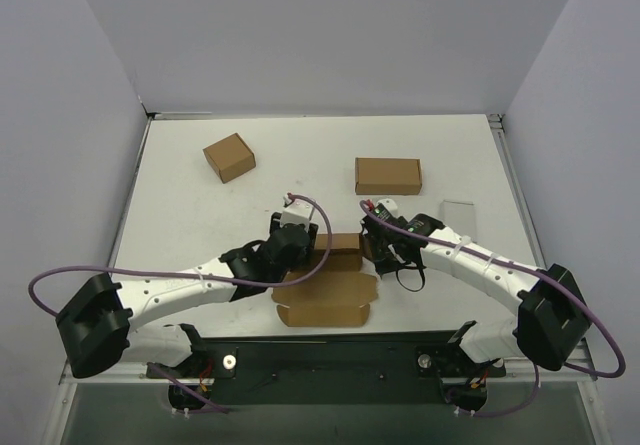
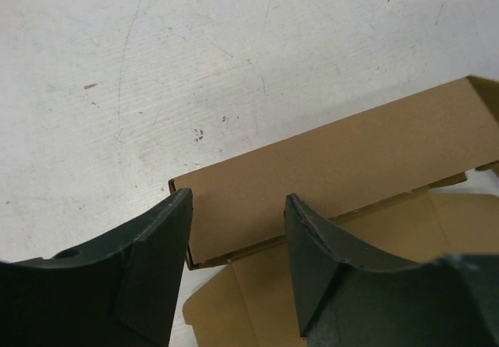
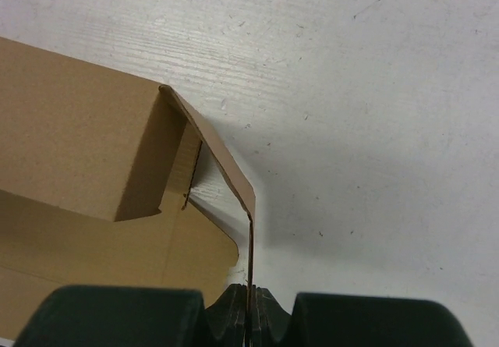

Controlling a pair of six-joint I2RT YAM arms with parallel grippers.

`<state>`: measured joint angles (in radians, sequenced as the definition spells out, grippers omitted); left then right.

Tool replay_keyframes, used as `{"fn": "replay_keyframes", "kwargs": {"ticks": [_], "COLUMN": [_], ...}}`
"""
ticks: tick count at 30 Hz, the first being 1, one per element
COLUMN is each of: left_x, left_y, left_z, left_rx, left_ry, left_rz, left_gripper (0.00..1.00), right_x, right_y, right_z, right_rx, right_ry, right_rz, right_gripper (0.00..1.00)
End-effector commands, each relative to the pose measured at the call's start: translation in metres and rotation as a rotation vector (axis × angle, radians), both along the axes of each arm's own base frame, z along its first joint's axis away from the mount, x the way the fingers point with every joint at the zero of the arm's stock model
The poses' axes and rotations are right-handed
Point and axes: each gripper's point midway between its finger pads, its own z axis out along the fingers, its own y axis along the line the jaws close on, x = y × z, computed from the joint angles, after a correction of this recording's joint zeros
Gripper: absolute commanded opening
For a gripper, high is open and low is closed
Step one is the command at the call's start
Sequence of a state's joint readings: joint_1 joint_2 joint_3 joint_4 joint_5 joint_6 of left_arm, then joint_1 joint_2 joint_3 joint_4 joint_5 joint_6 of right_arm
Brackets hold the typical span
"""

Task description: Fold the paper box

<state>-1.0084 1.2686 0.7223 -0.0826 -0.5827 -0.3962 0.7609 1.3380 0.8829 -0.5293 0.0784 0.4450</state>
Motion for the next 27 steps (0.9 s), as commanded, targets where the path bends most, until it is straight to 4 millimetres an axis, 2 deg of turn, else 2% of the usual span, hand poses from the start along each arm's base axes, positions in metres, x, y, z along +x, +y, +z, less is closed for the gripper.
{"fn": "replay_keyframes", "kwargs": {"ticks": [1,2,5,6,8,9,11,13,15,16,18,19,21,22,24,25,27], "left_x": [0.010,0.011,0.005,-0.001,-0.009,-0.018,-0.033,-0.053,-0.068,-0.078,-0.085,-0.091,-0.094,-0.094,-0.093,-0.092,-0.091], "left_y": [-0.017,-0.019,-0.022,-0.032,-0.037,-0.045,-0.061,-0.082,-0.103,-0.113,-0.130,-0.139,-0.151,-0.156,-0.161,-0.161,-0.162], "left_z": [0.062,0.076,0.100,0.111,0.117,0.116,0.106,0.081,0.067,0.043,0.037,0.021,0.020,0.010,0.005,-0.004,-0.007], "left_rx": [-0.053,-0.072,-0.064,-0.096,-0.108,-0.118,-0.133,-0.154,-0.233,-0.227,-0.319,-0.317,-0.362,-0.349,-0.358,-0.339,-0.346], "left_ry": [-0.134,-0.160,-0.237,-0.269,-0.294,-0.303,-0.286,-0.253,-0.204,-0.151,-0.116,-0.083,-0.069,-0.055,-0.050,-0.043,-0.046], "left_rz": [-0.048,-0.052,-0.075,-0.099,-0.117,-0.151,-0.227,-0.308,-0.366,-0.416,-0.440,-0.475,-0.489,-0.492,-0.486,-0.479,-0.471], "left_gripper": [0.64,0.65,0.66,0.66,0.66,0.66,0.65,0.64,0.63,0.62,0.60,0.59,0.56,0.55,0.53,0.52,0.50], "right_x": [0.000,0.002,0.004,0.005,0.006,0.007,0.008,0.009,0.008,0.008,0.007,0.006,0.005,0.006,0.005,0.004,0.003], "right_y": [-0.007,-0.006,-0.002,-0.001,0.002,0.003,0.005,0.006,0.006,0.006,0.006,0.007,0.008,0.008,0.008,0.008,0.007], "right_z": [-0.004,-0.004,-0.005,-0.005,-0.005,-0.004,-0.003,-0.003,-0.005,-0.006,-0.009,-0.010,-0.010,-0.010,-0.010,-0.010,-0.011], "right_rx": [-0.036,-0.028,0.000,0.011,0.027,0.032,0.043,0.051,0.051,0.053,0.056,0.059,0.070,0.074,0.077,0.079,0.078], "right_ry": [0.000,-0.011,-0.018,-0.022,-0.026,-0.030,-0.033,-0.036,-0.031,-0.030,-0.024,-0.019,-0.018,-0.018,-0.018,-0.018,-0.016], "right_rz": [-0.068,-0.081,-0.119,-0.132,-0.140,-0.143,-0.154,-0.162,-0.164,-0.166,-0.173,-0.175,-0.175,-0.177,-0.178,-0.177,-0.175], "right_gripper": [0.00,0.00,0.00,0.00,0.00,0.00,0.00,0.00,0.00,0.00,0.00,0.00,0.00,0.00,0.00,0.00,0.00]}}
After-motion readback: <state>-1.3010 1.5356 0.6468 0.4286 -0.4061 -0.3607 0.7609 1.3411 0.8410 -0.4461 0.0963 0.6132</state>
